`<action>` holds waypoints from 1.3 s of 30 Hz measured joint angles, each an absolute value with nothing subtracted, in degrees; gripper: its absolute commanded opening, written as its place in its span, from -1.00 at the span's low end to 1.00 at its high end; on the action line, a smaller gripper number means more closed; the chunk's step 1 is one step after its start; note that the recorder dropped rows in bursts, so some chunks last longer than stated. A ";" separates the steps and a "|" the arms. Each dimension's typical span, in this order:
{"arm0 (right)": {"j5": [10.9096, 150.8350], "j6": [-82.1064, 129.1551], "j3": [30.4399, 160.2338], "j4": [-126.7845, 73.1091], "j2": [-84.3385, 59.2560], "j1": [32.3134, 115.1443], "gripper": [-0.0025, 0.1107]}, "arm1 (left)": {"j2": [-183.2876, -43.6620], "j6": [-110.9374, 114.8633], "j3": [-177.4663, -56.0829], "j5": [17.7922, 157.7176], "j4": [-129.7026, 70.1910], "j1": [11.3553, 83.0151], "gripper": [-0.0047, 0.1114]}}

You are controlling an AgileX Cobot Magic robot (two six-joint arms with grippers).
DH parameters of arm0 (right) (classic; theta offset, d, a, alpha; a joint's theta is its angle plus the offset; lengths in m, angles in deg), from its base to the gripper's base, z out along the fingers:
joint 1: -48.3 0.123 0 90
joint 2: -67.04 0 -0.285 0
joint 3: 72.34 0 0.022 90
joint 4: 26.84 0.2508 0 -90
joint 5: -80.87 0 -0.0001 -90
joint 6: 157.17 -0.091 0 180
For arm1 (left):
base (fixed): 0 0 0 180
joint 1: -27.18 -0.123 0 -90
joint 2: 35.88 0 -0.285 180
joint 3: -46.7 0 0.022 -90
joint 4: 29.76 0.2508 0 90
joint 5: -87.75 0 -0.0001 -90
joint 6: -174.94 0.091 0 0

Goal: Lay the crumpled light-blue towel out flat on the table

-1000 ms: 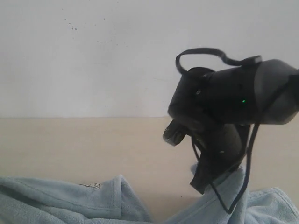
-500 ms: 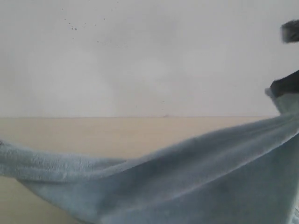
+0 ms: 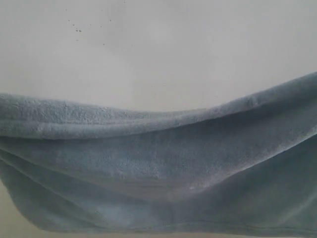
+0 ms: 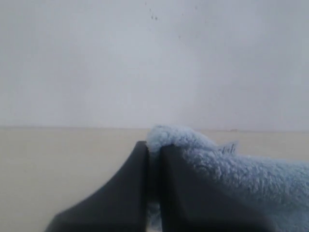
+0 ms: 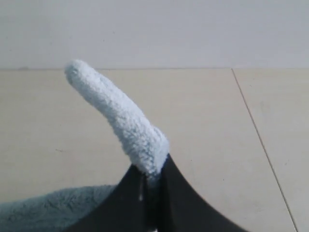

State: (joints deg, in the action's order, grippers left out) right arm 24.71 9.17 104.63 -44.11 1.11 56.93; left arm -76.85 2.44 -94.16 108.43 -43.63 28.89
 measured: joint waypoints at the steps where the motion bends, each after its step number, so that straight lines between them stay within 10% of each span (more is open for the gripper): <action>1: 24.71 8.84 104.63 -44.55 2.25 56.93 -0.96 | -76.17 2.47 -95.02 109.10 -43.46 28.89 -0.85; 12: 22.31 9.18 102.44 -51.74 9.32 56.93 -0.96 | -75.85 4.87 -101.06 119.14 -42.38 28.89 -0.85; 34: 59.47 -20.44 85.69 -80.80 -31.40 56.93 -0.95 | -122.75 5.10 -97.74 95.89 -38.95 28.89 -0.85; 39: 61.16 -34.06 88.12 -91.77 -39.19 56.93 -0.69 | -129.51 5.10 -97.74 86.36 -38.79 28.89 -0.40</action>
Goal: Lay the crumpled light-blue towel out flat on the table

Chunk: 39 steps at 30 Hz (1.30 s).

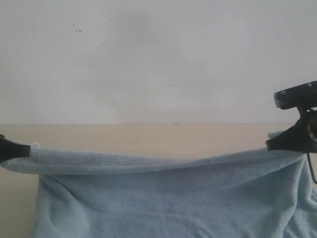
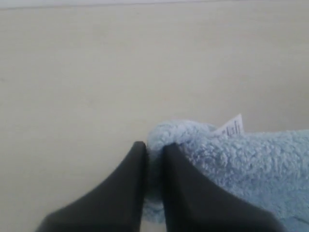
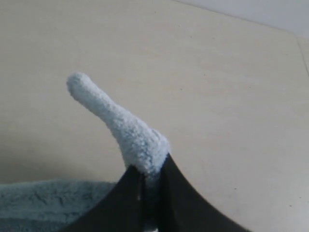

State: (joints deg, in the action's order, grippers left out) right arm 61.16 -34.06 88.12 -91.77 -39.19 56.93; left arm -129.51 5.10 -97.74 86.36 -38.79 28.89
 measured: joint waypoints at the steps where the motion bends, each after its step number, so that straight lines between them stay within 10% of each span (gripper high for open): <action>1: 61.16 -36.30 88.81 -93.58 -40.35 56.93 -0.56 | -130.67 5.10 -97.86 84.78 -38.70 28.89 -0.23; 7: 59.97 -47.77 94.99 -98.72 -46.71 56.93 0.16 | -136.36 5.10 -101.38 77.05 -38.34 28.89 0.66; 17: 48.60 -53.83 100.63 -99.13 -48.23 56.93 0.21 | -139.94 5.10 -106.56 74.88 -39.37 28.89 0.79; 22: 46.06 -37.73 101.01 -87.89 -47.15 56.93 0.16 | -139.48 5.87 -108.24 77.20 -42.51 28.89 0.25; 26: 42.81 -21.15 101.04 -71.57 -47.93 56.93 -0.53 | -139.35 8.73 -108.56 84.60 -43.17 28.89 -0.80; 28: 39.61 -15.16 101.04 -66.37 -48.33 56.93 -0.95 | -138.55 9.32 -108.56 89.98 -43.39 28.89 -0.82; 39: 19.71 15.81 98.83 -32.57 -39.66 41.13 -0.94 | -128.19 17.44 -108.69 113.28 -46.96 37.56 -0.85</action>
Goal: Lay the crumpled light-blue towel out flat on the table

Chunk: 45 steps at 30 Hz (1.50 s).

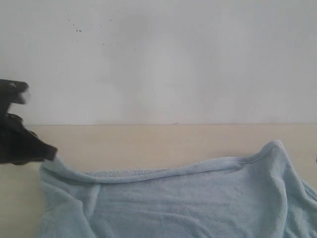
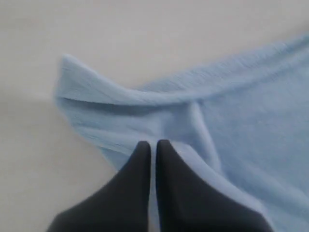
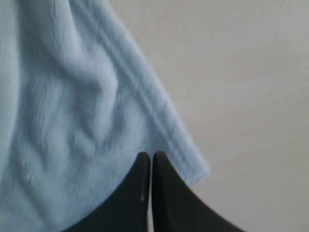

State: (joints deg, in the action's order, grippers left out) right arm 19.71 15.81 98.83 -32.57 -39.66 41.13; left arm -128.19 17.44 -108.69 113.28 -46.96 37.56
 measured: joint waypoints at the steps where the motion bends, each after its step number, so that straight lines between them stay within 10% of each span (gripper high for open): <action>1: 16.19 23.79 95.42 -20.93 -39.51 34.10 -0.94 | -129.01 21.35 -108.69 116.90 -48.49 42.52 -0.85; 8: 24.55 38.87 82.32 -6.82 -39.51 22.67 -0.92 | -130.84 24.83 -108.69 114.92 -53.95 53.86 -0.85; 14: 29.20 41.21 82.97 -8.04 -39.51 24.25 0.17 | -130.84 25.46 -108.97 112.64 -56.57 53.86 -0.85; 35: 34.56 29.51 83.49 -18.93 -47.43 24.28 -0.01 | -130.97 26.54 -109.81 112.04 -60.37 53.86 -0.85; 42: 36.66 37.70 83.58 -9.19 -47.51 24.28 -0.89 | -130.97 27.54 -109.81 112.04 -60.58 53.86 -0.85; 45: 36.76 38.46 83.58 -8.39 -47.56 24.28 -0.96 | -130.97 28.02 -109.81 112.04 -60.58 53.86 -0.85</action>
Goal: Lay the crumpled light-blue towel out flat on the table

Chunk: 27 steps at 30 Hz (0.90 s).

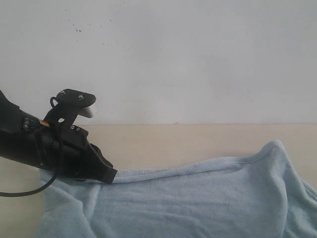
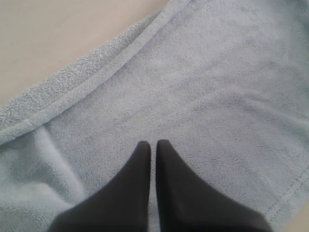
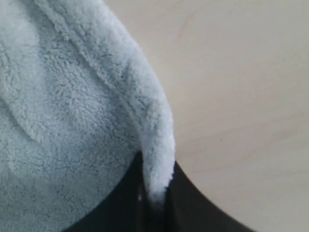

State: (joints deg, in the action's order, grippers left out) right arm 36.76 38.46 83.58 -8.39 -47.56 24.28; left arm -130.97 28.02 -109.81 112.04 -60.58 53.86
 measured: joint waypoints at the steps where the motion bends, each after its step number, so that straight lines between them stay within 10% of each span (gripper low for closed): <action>1: 36.76 38.63 83.58 -8.31 -47.56 24.28 -0.96 | -130.97 28.02 -109.81 112.04 -60.58 53.86 -0.85; 18: 40.33 35.74 95.06 8.45 -35.88 23.91 -0.96 | -132.74 27.58 -105.00 118.31 -52.93 50.52 -0.85; 27: 40.84 24.32 95.47 -27.34 -42.69 23.15 -0.91 | -132.44 32.63 -102.11 121.07 -52.73 51.67 -0.85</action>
State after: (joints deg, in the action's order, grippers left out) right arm 40.84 24.32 95.47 -27.34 -42.69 23.15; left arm -132.44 32.63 -102.11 121.07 -52.73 51.67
